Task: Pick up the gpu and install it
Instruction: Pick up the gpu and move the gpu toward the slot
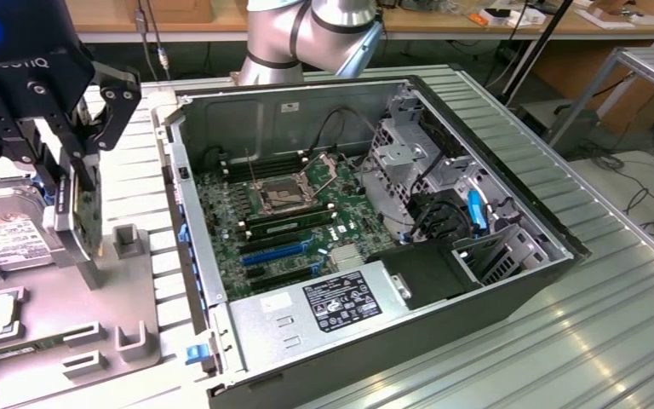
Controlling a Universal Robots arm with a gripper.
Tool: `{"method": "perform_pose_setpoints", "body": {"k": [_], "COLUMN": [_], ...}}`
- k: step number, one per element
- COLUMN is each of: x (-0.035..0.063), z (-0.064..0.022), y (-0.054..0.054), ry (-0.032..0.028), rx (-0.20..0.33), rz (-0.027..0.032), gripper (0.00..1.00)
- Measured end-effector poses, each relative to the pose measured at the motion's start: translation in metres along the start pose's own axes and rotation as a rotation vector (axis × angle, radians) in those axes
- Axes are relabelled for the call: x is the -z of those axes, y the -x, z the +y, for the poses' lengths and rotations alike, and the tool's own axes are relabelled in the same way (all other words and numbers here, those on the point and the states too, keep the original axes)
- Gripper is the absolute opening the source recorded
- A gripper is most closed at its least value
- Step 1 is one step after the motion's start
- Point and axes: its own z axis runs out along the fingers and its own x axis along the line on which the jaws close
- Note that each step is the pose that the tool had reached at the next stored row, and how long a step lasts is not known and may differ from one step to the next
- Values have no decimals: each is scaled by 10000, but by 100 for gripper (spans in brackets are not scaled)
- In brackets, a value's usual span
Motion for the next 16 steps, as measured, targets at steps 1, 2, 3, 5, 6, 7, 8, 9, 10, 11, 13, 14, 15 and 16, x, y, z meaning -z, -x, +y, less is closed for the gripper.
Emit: {"method": "perform_pose_setpoints", "body": {"k": [1,2,3,5,6,7,8,9,10,11,13,14,15,16], "x": [1,1,2,1,0,0,0,0,0,-1,-1,-1,-2,-2], "z": [0,0,1,2,2,3,3,4,4,4,5,6,6,6], "y": [0,0,8,32,44,54,64,70,78,86,102,110,118,122], "ry": [-1,-1,-2,-2,-1,0,-1,-1,-1,-1,-1,-1,0,-1], "rx": [0,-1,-1,0,0,0,0,0,0,0,0,0,0,0], "rz": [1,1,2,2,1,1,1,1,2,1,1,1,0,1], "gripper": [27,27,27,27,27,27,27,27,27,27,27,27,27,27]}}
